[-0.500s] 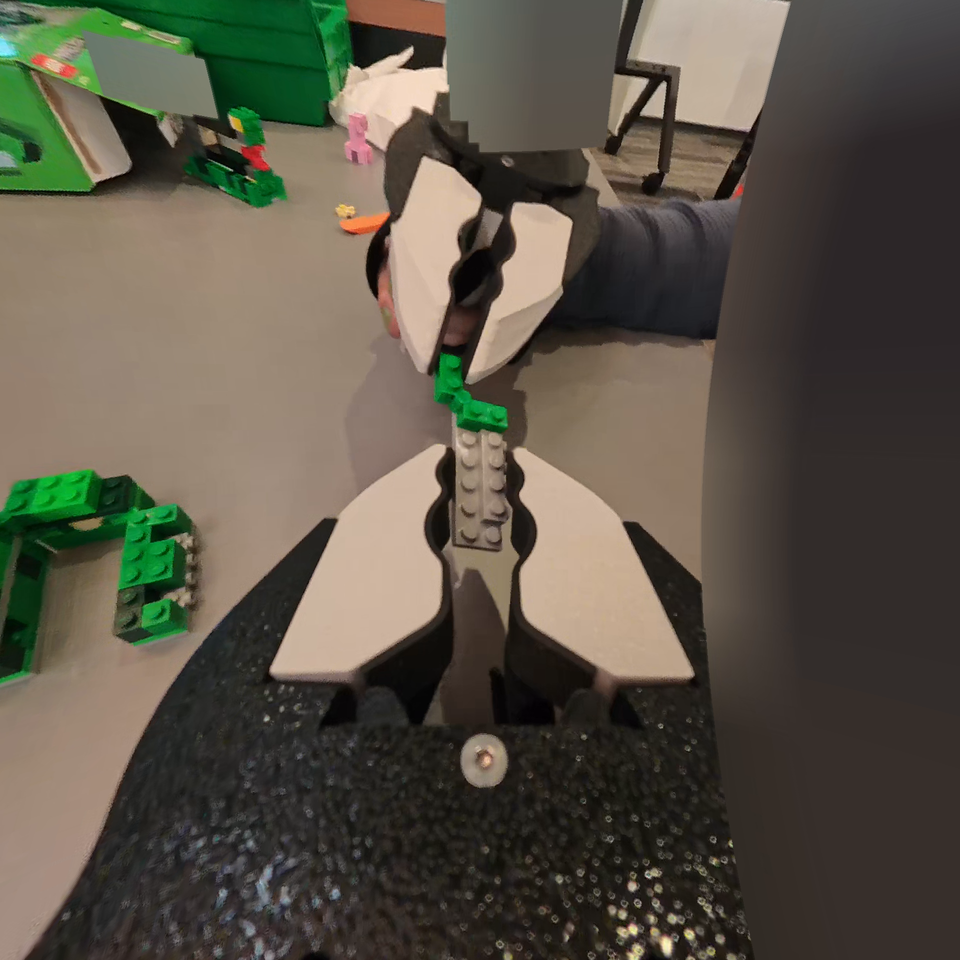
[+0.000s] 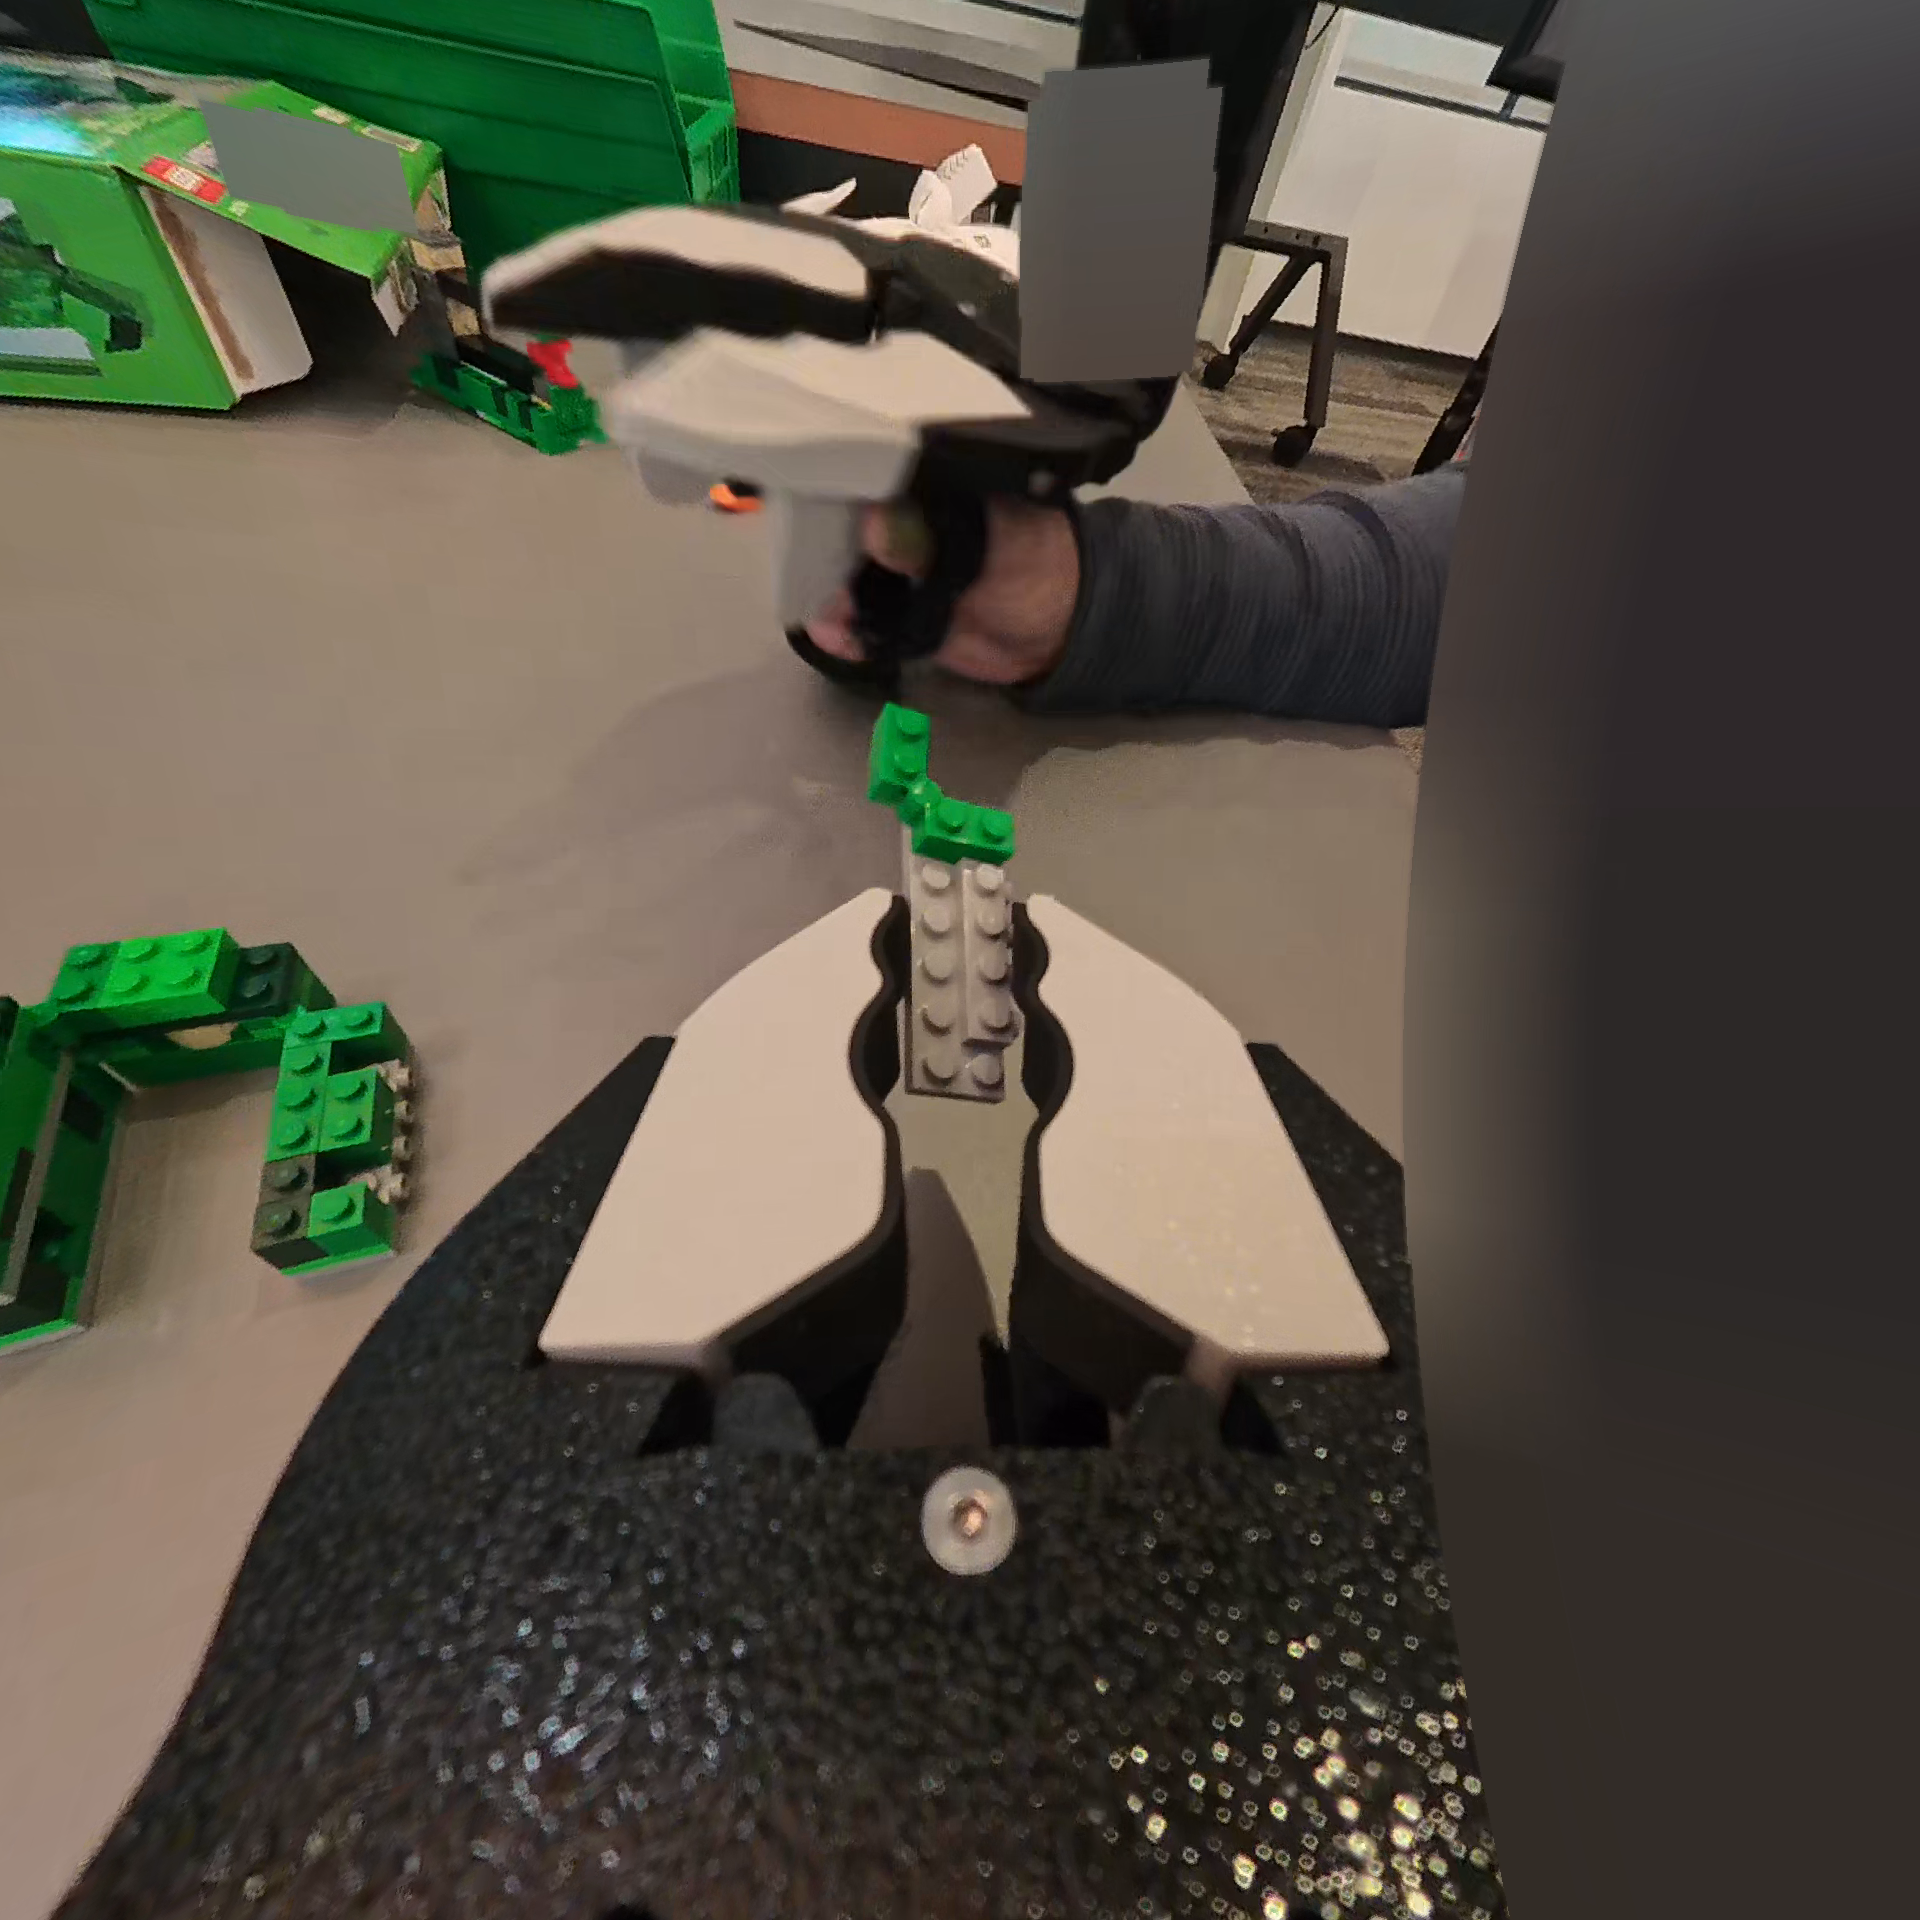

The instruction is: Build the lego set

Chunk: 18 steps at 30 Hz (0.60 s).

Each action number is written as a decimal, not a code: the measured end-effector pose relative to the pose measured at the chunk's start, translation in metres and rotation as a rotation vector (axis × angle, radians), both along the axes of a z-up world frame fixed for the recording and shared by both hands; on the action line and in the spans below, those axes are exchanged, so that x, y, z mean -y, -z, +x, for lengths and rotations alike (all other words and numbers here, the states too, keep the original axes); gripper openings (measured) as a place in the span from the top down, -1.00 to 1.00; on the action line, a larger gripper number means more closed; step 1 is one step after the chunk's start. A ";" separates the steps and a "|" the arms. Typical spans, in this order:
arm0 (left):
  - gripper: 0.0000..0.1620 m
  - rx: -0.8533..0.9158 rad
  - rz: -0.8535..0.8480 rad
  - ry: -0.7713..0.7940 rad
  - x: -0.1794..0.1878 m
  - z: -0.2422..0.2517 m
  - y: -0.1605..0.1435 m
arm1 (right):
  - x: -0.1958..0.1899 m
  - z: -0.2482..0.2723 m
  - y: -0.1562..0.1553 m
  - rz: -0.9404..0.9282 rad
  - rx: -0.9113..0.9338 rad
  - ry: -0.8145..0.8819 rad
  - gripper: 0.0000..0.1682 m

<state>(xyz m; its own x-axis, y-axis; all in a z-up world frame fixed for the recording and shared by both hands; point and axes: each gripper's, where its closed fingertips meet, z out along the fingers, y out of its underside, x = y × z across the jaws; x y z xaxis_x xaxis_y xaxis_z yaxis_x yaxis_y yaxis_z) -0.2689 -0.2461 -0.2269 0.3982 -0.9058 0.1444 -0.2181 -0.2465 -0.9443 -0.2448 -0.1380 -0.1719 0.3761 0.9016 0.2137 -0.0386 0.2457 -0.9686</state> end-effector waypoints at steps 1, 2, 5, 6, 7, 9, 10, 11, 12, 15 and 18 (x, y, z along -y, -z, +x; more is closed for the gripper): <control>0.77 -0.011 0.001 0.002 0.000 0.001 0.001 | -0.014 0.009 0.000 0.006 -0.005 0.101 0.73; 0.77 -0.024 0.003 0.003 0.001 0.002 0.003 | -0.023 0.015 0.001 0.000 -0.003 0.167 0.83; 0.77 -0.052 0.008 0.006 0.001 0.003 0.006 | -0.026 0.017 0.005 -0.034 0.008 0.166 1.00; 0.77 -0.055 0.009 0.006 0.001 0.003 0.006 | -0.024 0.015 0.006 -0.036 0.014 0.153 1.00; 0.77 -0.055 0.009 0.004 0.001 0.003 0.006 | -0.023 0.013 0.007 -0.032 0.027 0.147 1.00; 0.78 -0.053 0.009 -0.001 0.000 0.003 0.006 | -0.022 0.011 0.009 -0.019 0.046 0.143 1.00; 0.78 -0.051 0.011 -0.005 0.000 0.003 0.005 | -0.021 0.010 0.009 -0.012 0.048 0.141 1.00; 0.78 -0.049 0.013 -0.010 0.000 0.002 0.005 | -0.020 0.010 0.008 -0.005 0.047 0.140 1.00; 0.78 -0.047 0.013 -0.016 -0.001 0.002 0.005 | -0.020 0.010 0.008 0.000 0.045 0.141 1.00; 0.77 -0.046 0.015 -0.043 -0.004 0.000 0.005 | -0.022 0.012 0.006 0.009 0.032 0.163 1.00; 0.77 -0.041 0.019 -0.070 -0.008 -0.003 0.004 | -0.029 0.011 -0.003 -0.072 -0.078 0.184 1.00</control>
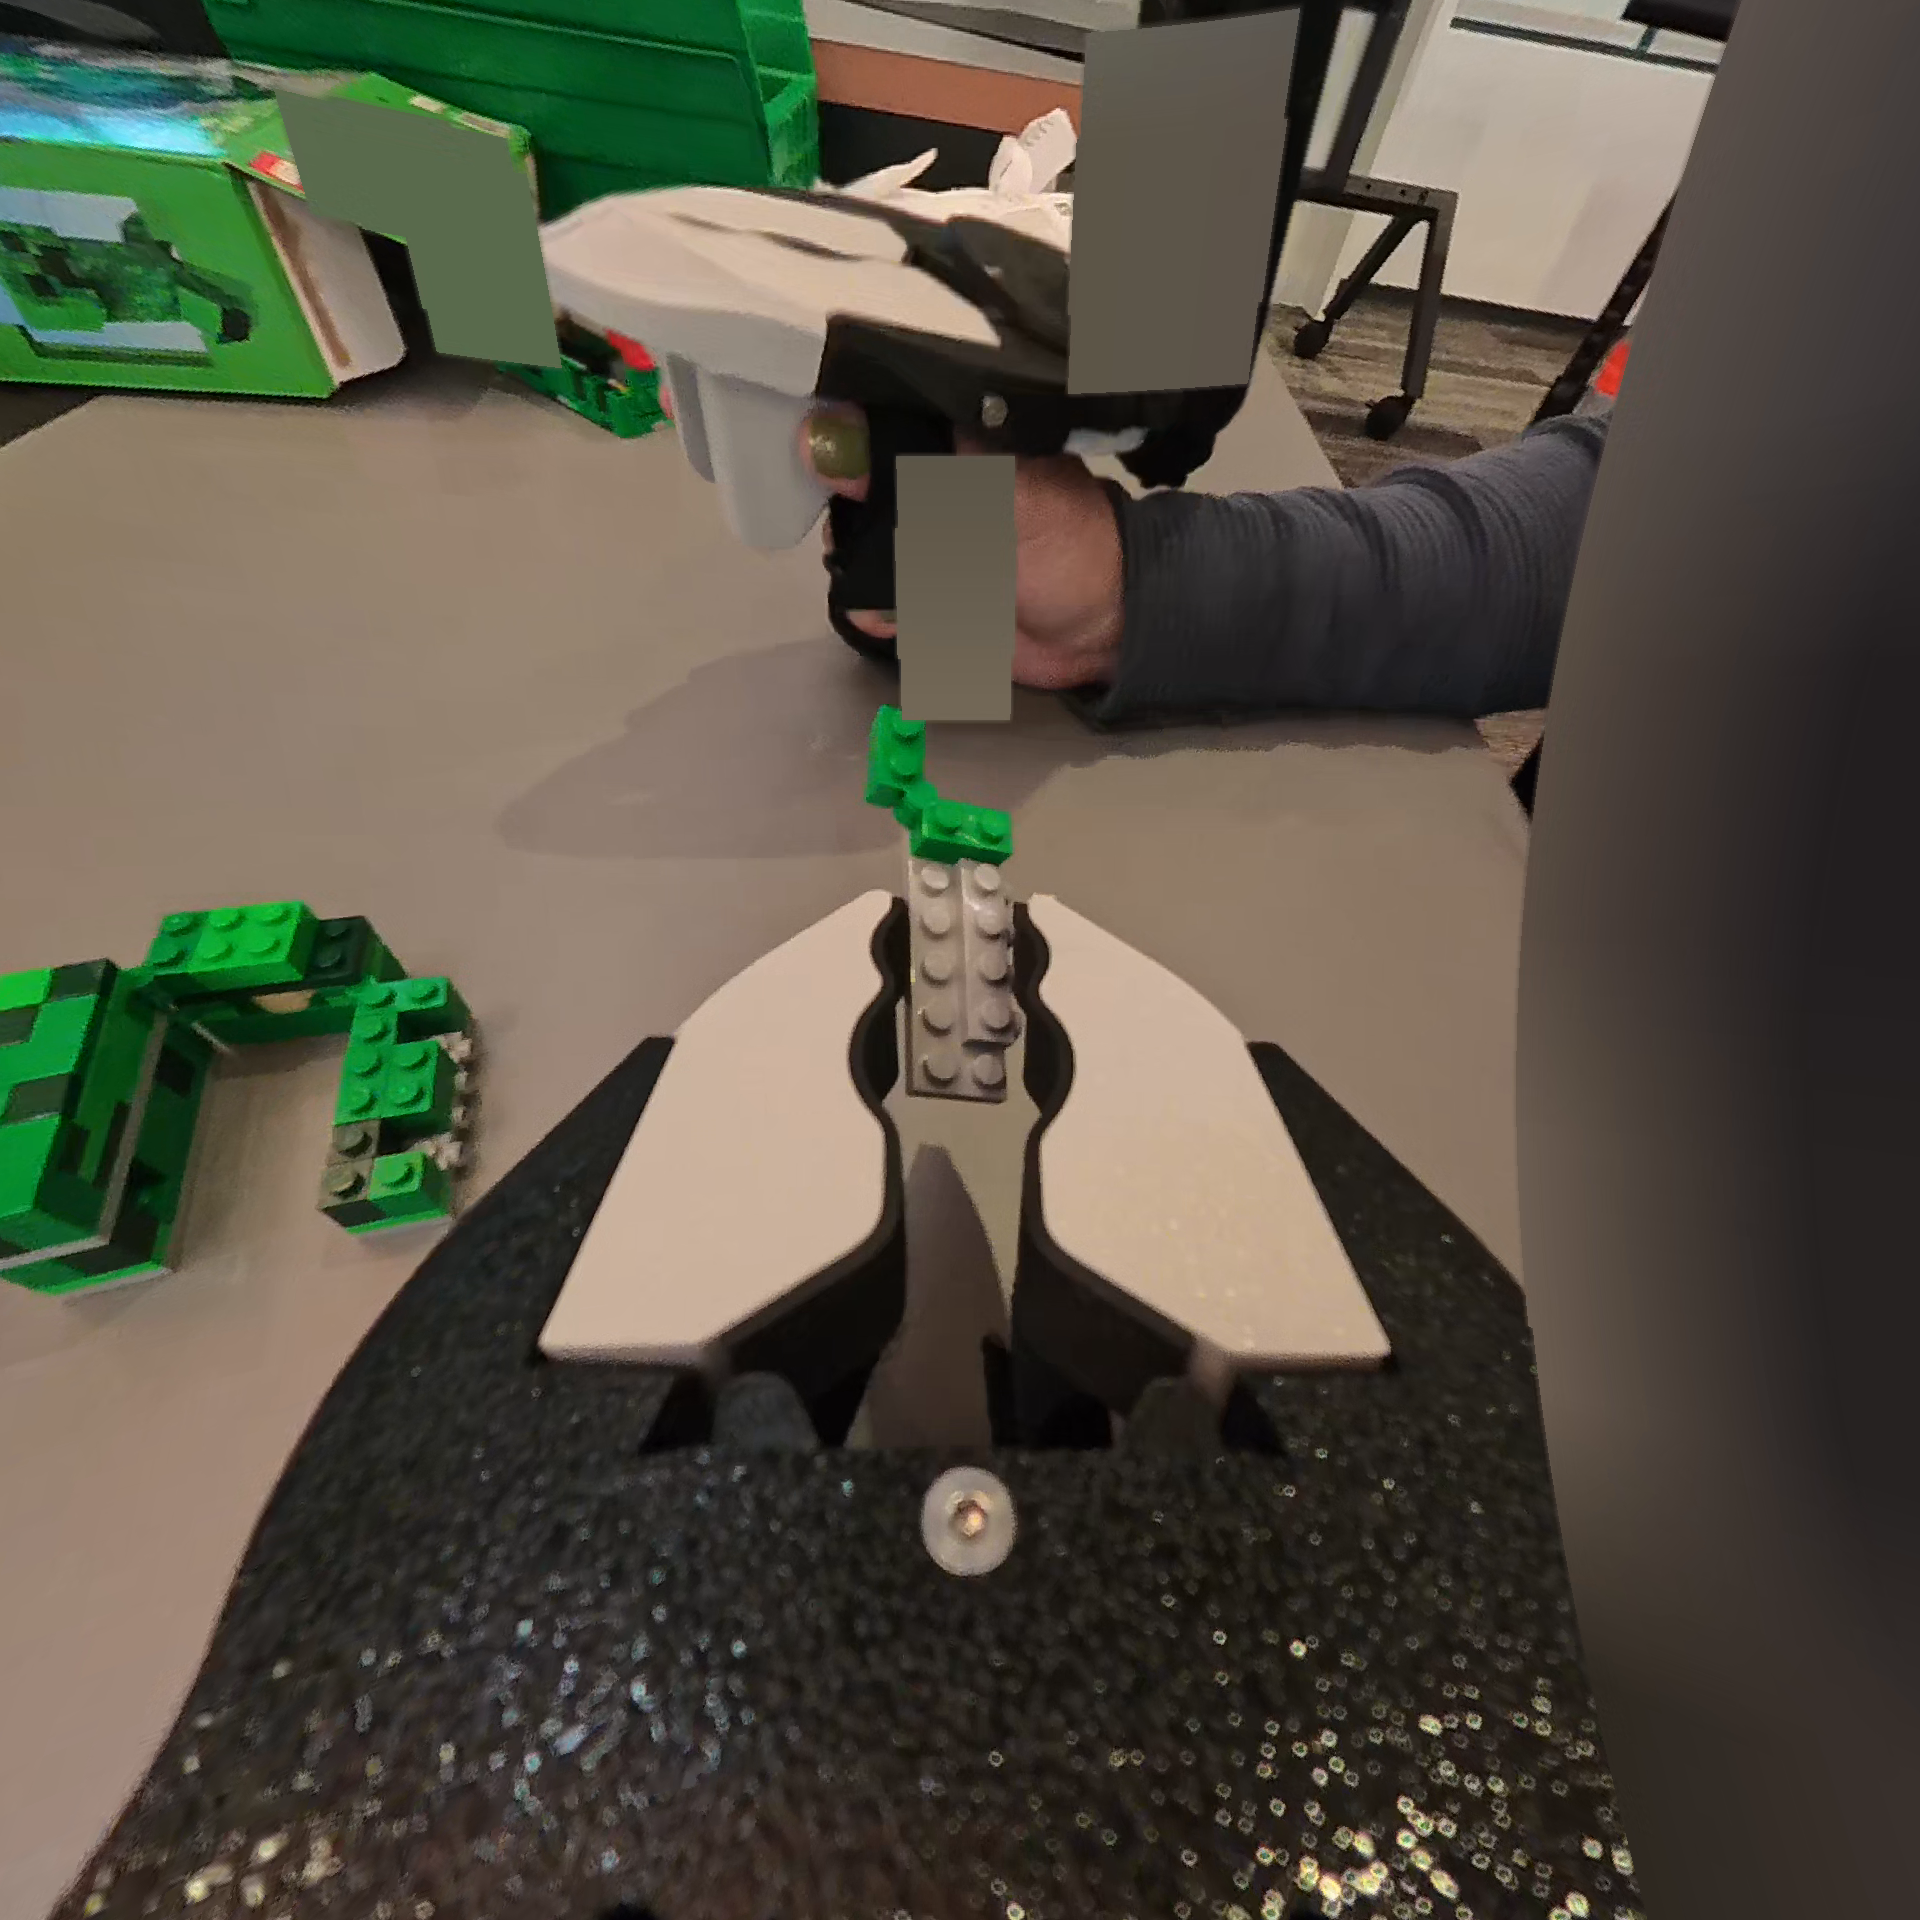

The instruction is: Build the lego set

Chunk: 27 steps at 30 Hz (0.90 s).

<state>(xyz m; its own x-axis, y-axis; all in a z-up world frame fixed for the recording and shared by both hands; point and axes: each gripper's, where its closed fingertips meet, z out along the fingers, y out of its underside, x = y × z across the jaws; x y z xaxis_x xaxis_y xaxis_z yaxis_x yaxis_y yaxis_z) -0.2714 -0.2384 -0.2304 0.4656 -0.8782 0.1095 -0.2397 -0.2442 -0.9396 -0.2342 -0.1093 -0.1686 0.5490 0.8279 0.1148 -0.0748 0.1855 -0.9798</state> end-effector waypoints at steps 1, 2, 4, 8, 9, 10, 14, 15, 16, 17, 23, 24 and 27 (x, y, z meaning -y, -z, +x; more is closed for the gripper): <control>0.77 0.000 0.003 -0.013 -0.002 -0.001 0.000 | 0.000 -0.004 -0.005 -0.015 -0.048 -0.021 1.00; 0.77 0.001 0.002 -0.027 -0.003 -0.003 0.000 | -0.001 -0.008 -0.011 -0.005 -0.084 -0.032 1.00; 0.77 0.009 -0.043 -0.092 -0.011 -0.009 0.002 | -0.010 -0.017 -0.022 0.027 -0.126 -0.003 1.00; 0.77 0.105 -0.080 -0.154 -0.019 -0.020 -0.005 | -0.038 -0.040 -0.023 0.072 -0.137 0.057 1.00; 0.77 0.125 -0.082 -0.160 -0.020 -0.021 -0.007 | -0.046 -0.045 -0.024 0.081 -0.143 0.073 1.00; 0.77 0.141 -0.083 -0.170 -0.021 -0.023 -0.009 | -0.052 -0.050 -0.028 0.106 -0.158 0.082 1.00; 0.78 0.191 -0.098 -0.181 -0.023 -0.028 -0.013 | -0.071 -0.081 -0.020 0.105 -0.109 0.046 1.00; 0.78 0.193 -0.106 -0.183 -0.023 -0.029 -0.012 | -0.076 -0.083 -0.015 0.095 -0.080 0.068 1.00; 0.78 0.193 -0.107 -0.187 -0.023 -0.030 -0.012 | -0.081 -0.081 -0.011 0.066 -0.073 0.088 1.00; 0.77 0.190 -0.105 -0.186 -0.023 -0.029 -0.012 | -0.082 -0.080 -0.009 0.036 -0.088 0.072 1.00; 0.77 0.176 -0.100 -0.190 -0.023 -0.028 -0.010 | -0.085 -0.076 -0.009 -0.080 -0.187 -0.014 1.00; 0.77 0.179 -0.100 -0.190 -0.023 -0.029 -0.011 | -0.084 -0.076 -0.009 -0.078 -0.189 -0.018 1.00; 0.77 0.191 -0.104 -0.191 -0.024 -0.030 -0.012 | -0.082 -0.078 -0.009 -0.064 -0.175 -0.023 1.00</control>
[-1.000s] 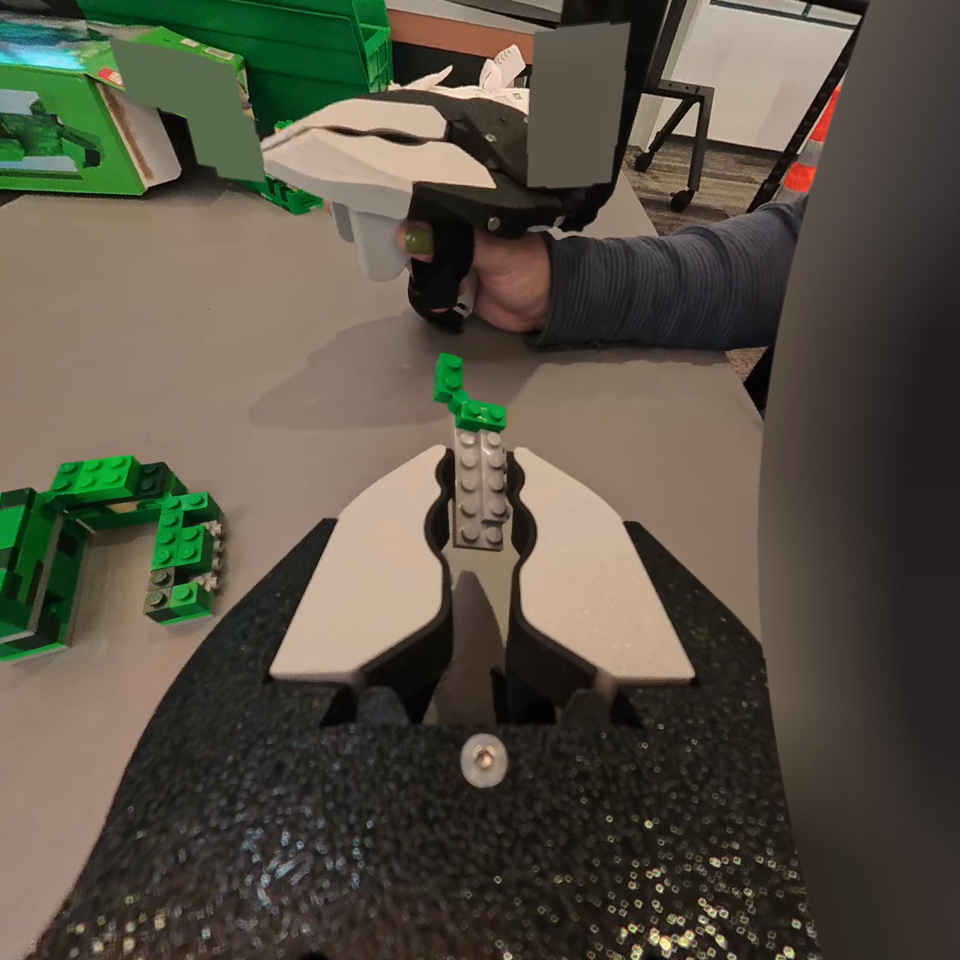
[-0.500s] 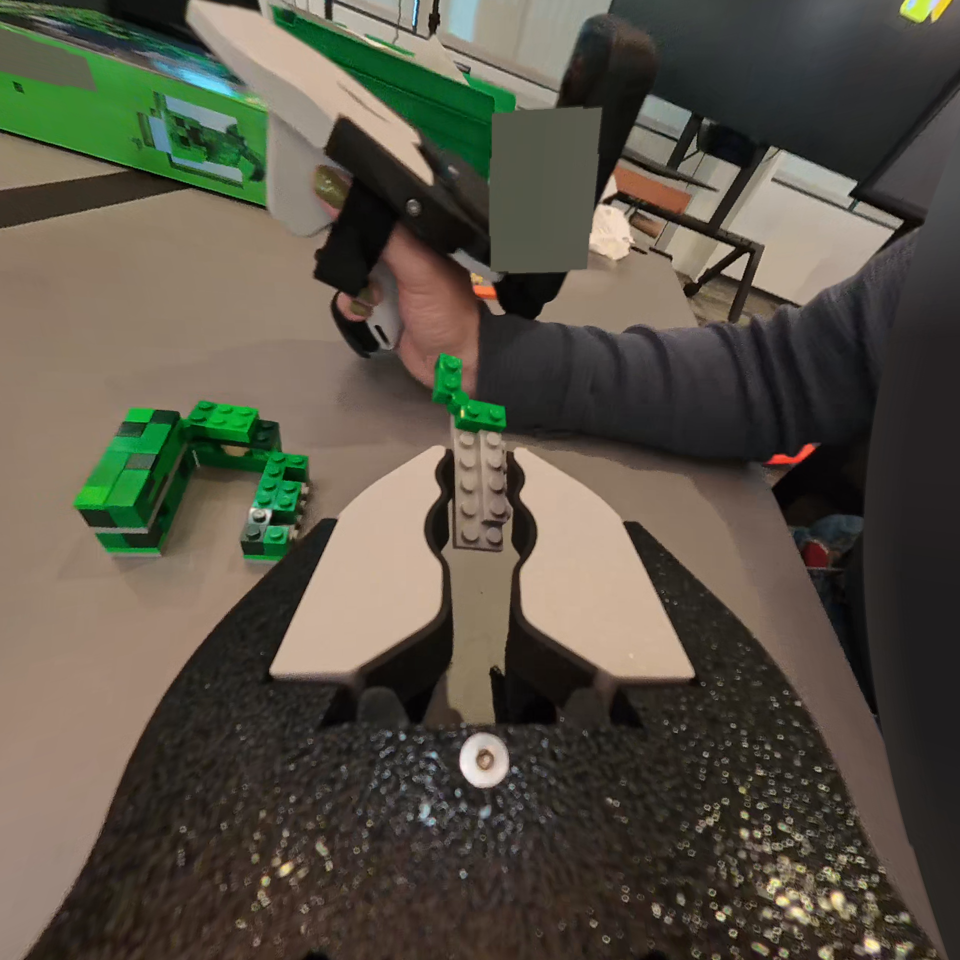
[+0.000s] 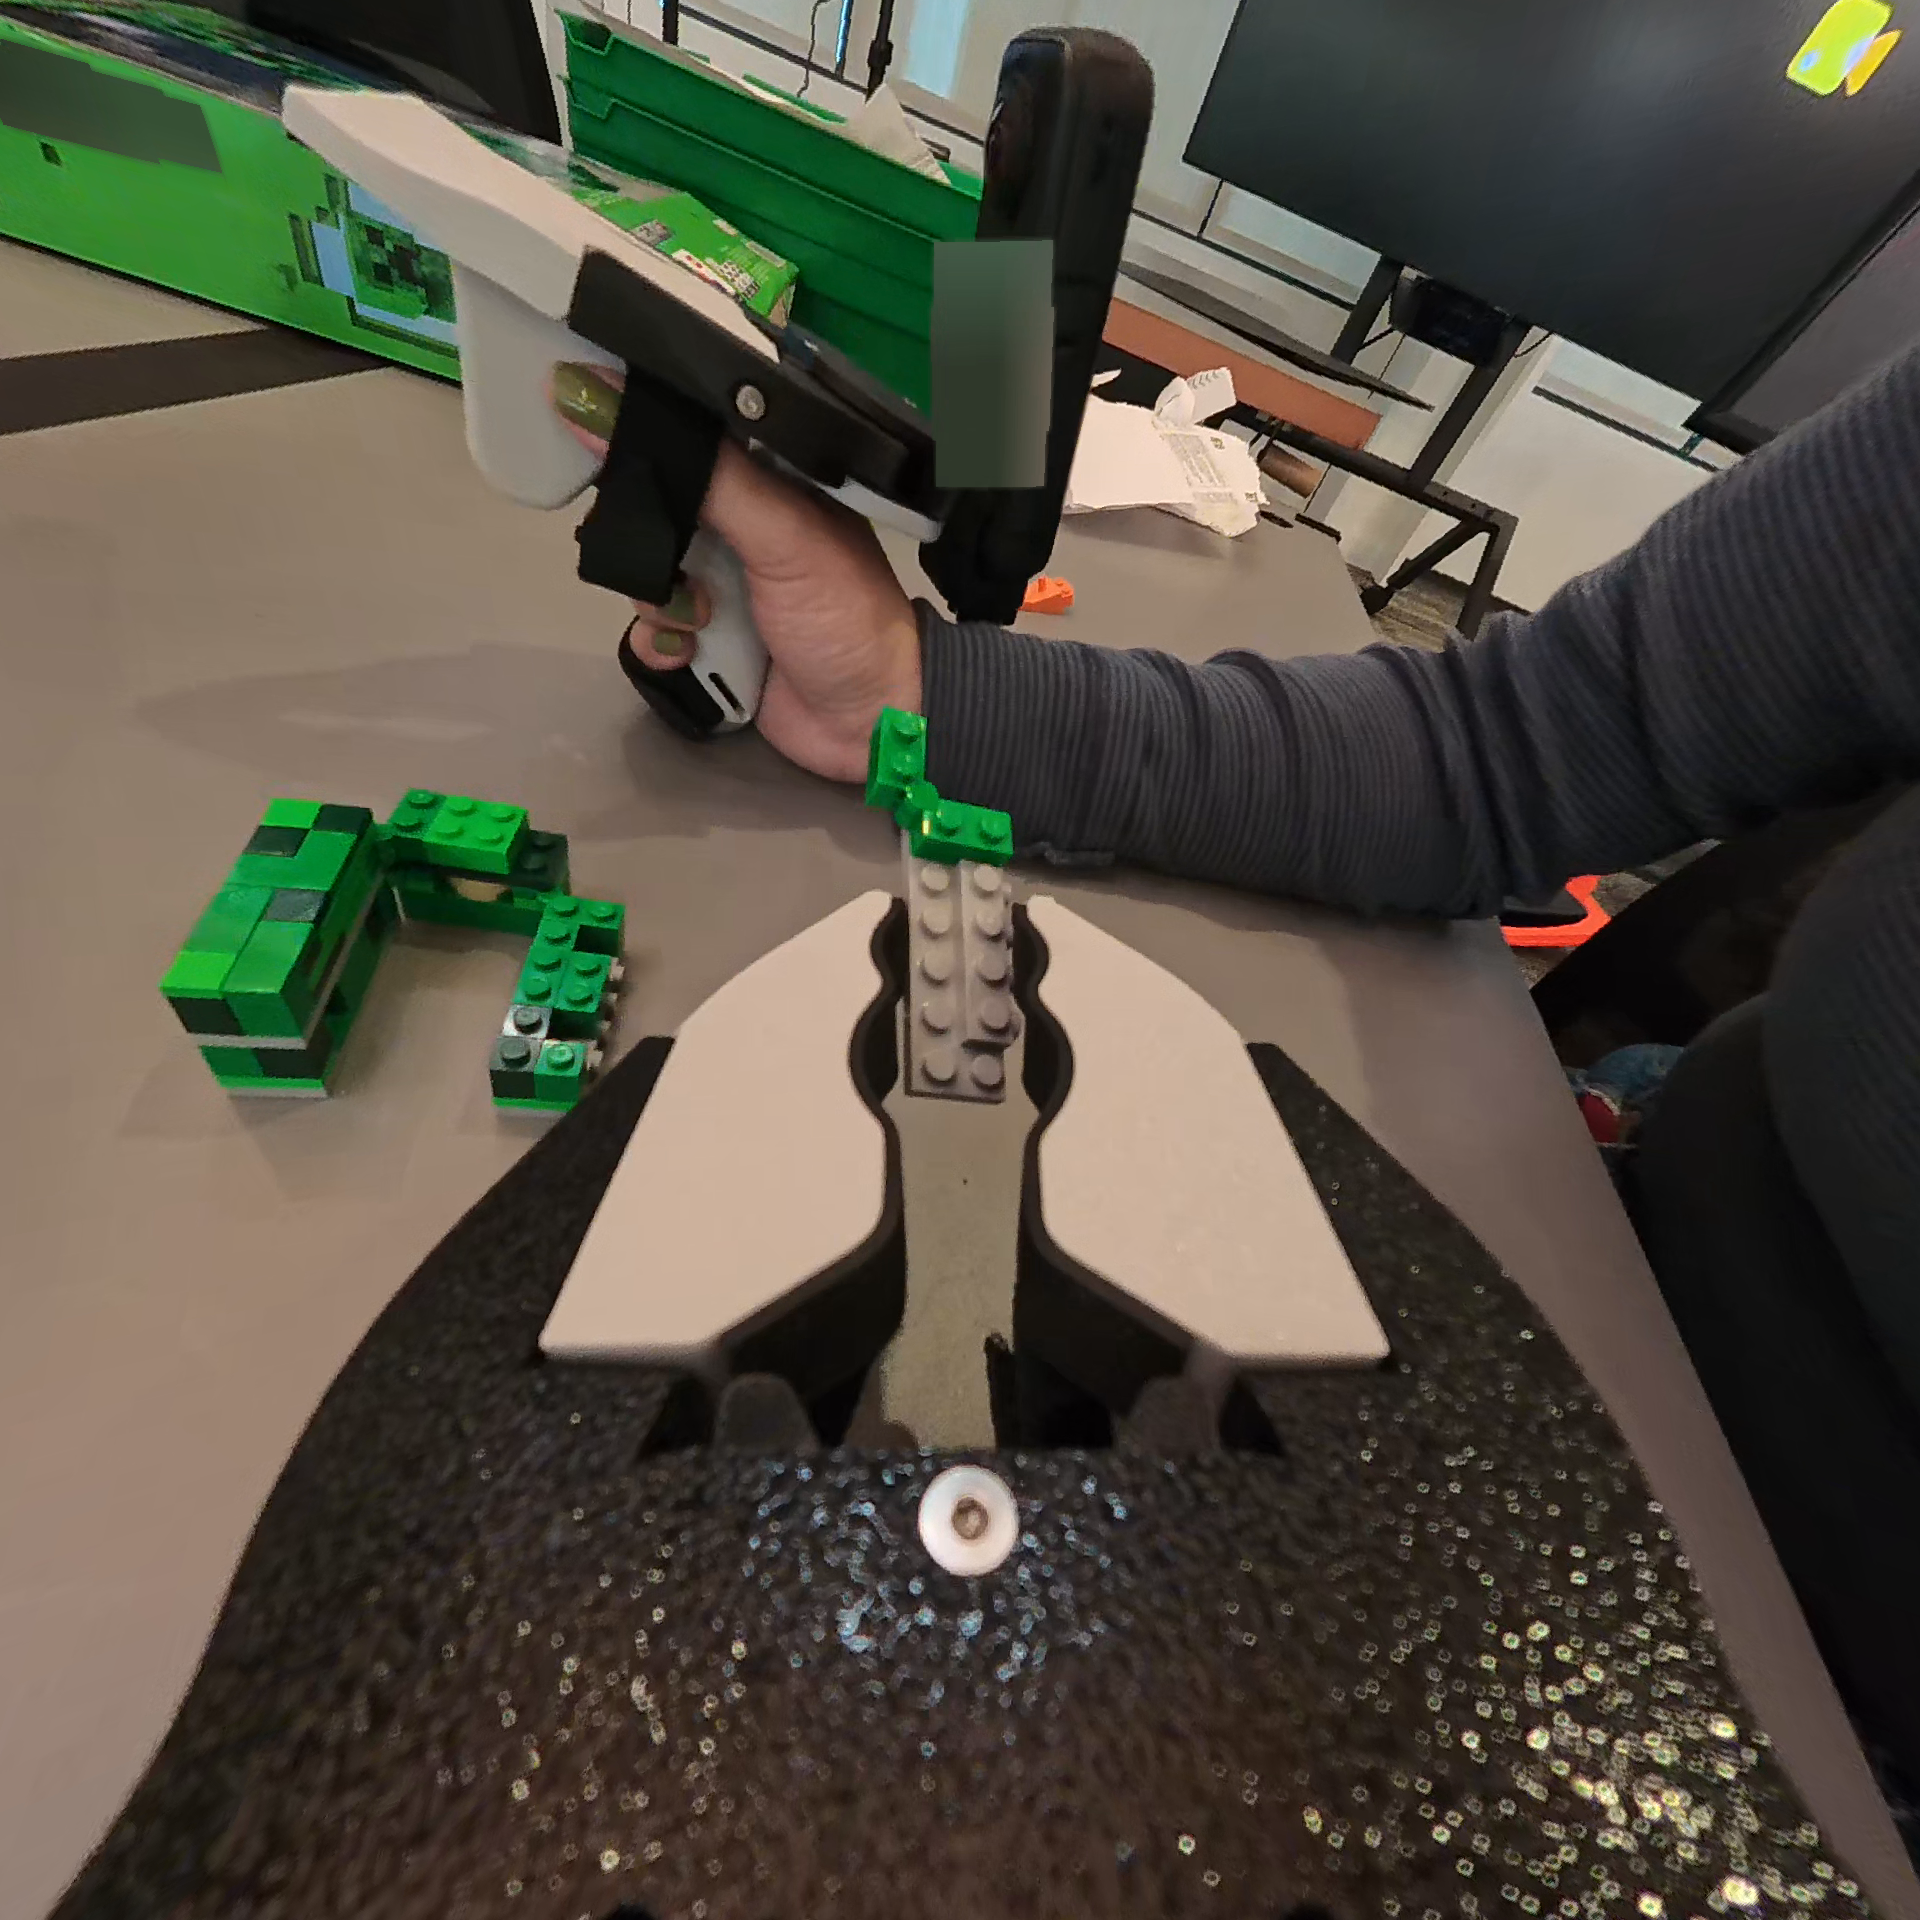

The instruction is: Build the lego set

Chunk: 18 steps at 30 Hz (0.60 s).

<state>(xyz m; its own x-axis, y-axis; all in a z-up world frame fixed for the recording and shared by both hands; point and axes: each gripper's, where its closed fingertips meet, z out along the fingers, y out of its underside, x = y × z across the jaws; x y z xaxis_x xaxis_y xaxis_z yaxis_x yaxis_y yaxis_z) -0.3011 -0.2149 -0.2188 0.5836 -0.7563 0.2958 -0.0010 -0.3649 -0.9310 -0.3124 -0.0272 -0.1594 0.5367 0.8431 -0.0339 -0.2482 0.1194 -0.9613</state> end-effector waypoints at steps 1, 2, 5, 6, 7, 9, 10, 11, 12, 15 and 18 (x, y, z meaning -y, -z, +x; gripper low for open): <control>0.77 0.005 0.001 0.000 0.000 0.000 -0.001 | 0.001 -0.001 0.000 0.005 0.007 -0.003 1.00; 0.77 0.010 0.001 0.001 0.000 -0.001 -0.001 | 0.002 -0.002 0.000 0.010 0.012 -0.008 1.00; 0.77 0.022 -0.001 -0.002 0.000 -0.002 -0.002 | 0.005 -0.005 0.001 0.021 0.028 -0.016 1.00; 0.77 0.026 -0.002 -0.001 0.000 -0.002 -0.002 | 0.005 -0.005 0.001 0.023 0.030 -0.017 1.00; 0.77 0.030 -0.002 0.000 0.000 -0.002 -0.003 | 0.005 -0.005 0.001 0.024 0.032 -0.018 1.00; 0.77 0.036 -0.003 0.004 0.001 -0.002 -0.003 | 0.006 -0.006 0.001 0.024 0.031 -0.021 1.00; 0.77 0.039 -0.002 0.015 0.002 -0.001 -0.003 | 0.007 -0.006 0.001 0.024 0.031 -0.025 1.00; 0.77 0.038 -0.002 0.022 0.002 -0.001 -0.004 | 0.007 -0.007 0.002 0.027 0.034 -0.029 1.00; 0.77 0.035 -0.001 0.023 0.003 0.000 -0.003 | 0.008 -0.007 0.002 0.030 0.038 -0.030 1.00; 0.77 0.021 0.002 0.032 0.004 0.001 -0.002 | 0.010 -0.009 0.002 0.039 0.049 -0.035 1.00; 0.77 0.012 0.002 0.034 0.004 0.002 -0.001 | 0.010 -0.010 0.003 0.043 0.056 -0.035 1.00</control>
<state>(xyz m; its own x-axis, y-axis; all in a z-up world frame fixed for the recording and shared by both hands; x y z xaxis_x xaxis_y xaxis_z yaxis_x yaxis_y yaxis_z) -0.2989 -0.2189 -0.2175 0.5537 -0.7765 0.3009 -0.0023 -0.3627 -0.9319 -0.3226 -0.0375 -0.1621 0.5067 0.8615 0.0320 -0.1985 0.1528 -0.9681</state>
